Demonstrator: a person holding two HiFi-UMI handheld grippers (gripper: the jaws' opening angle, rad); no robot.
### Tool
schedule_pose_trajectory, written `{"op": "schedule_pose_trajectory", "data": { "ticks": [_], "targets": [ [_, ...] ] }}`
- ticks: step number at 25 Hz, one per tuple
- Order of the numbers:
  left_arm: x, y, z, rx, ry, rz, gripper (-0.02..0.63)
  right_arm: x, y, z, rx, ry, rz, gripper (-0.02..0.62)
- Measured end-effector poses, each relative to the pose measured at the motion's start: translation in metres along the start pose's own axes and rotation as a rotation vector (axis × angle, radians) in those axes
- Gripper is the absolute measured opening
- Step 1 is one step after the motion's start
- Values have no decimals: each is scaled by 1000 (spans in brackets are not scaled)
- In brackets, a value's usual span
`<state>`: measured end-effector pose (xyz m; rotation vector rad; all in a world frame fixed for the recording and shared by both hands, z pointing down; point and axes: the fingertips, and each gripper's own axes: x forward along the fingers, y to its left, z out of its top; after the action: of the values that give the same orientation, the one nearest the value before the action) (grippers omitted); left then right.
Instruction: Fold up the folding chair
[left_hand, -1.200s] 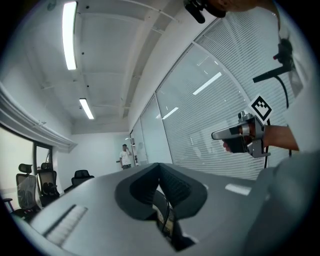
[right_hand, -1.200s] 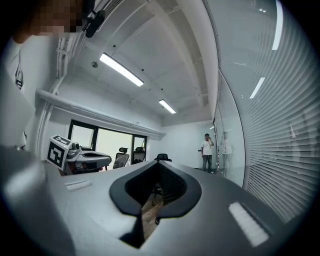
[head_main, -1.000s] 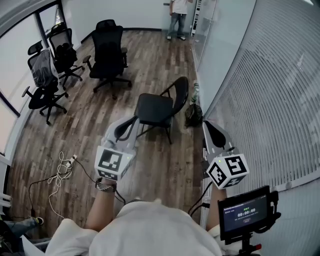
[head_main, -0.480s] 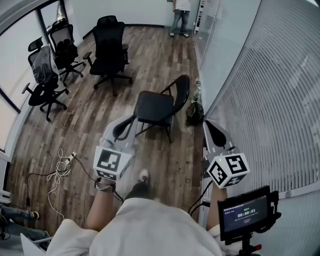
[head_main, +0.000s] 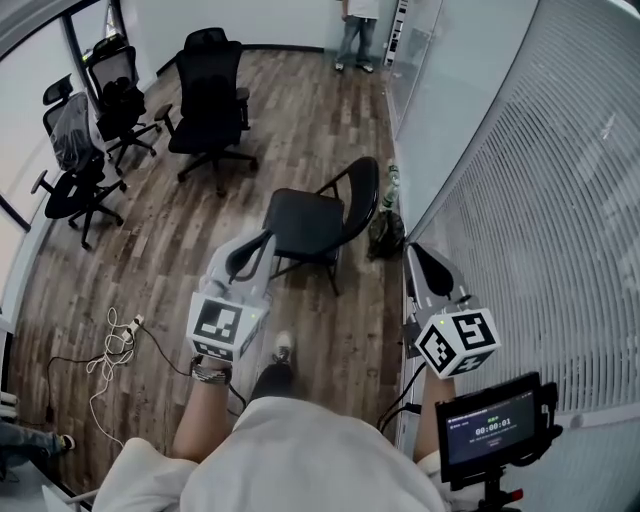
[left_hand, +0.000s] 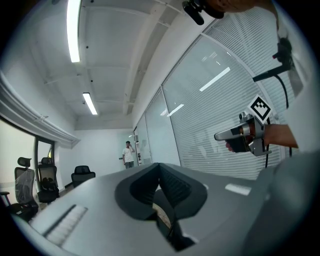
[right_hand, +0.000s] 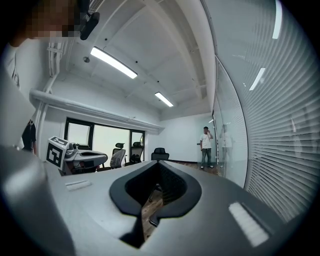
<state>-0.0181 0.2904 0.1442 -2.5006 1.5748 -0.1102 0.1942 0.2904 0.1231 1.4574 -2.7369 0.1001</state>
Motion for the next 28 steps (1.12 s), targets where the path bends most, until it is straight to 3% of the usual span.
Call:
{"op": "schedule_pose_trajectory", "data": {
  "ticks": [9, 16, 28],
  "targets": [
    [23, 49, -2, -40, 5, -46, -2, 40, 8, 20, -14, 42, -58, 2],
    [93, 88, -25, -48, 38, -74, -2, 116, -34, 13, 11, 67, -76, 2],
    [169, 159, -49, -46, 59, -110, -2, 218, -63, 12, 30, 73, -112, 2]
  ]
}}
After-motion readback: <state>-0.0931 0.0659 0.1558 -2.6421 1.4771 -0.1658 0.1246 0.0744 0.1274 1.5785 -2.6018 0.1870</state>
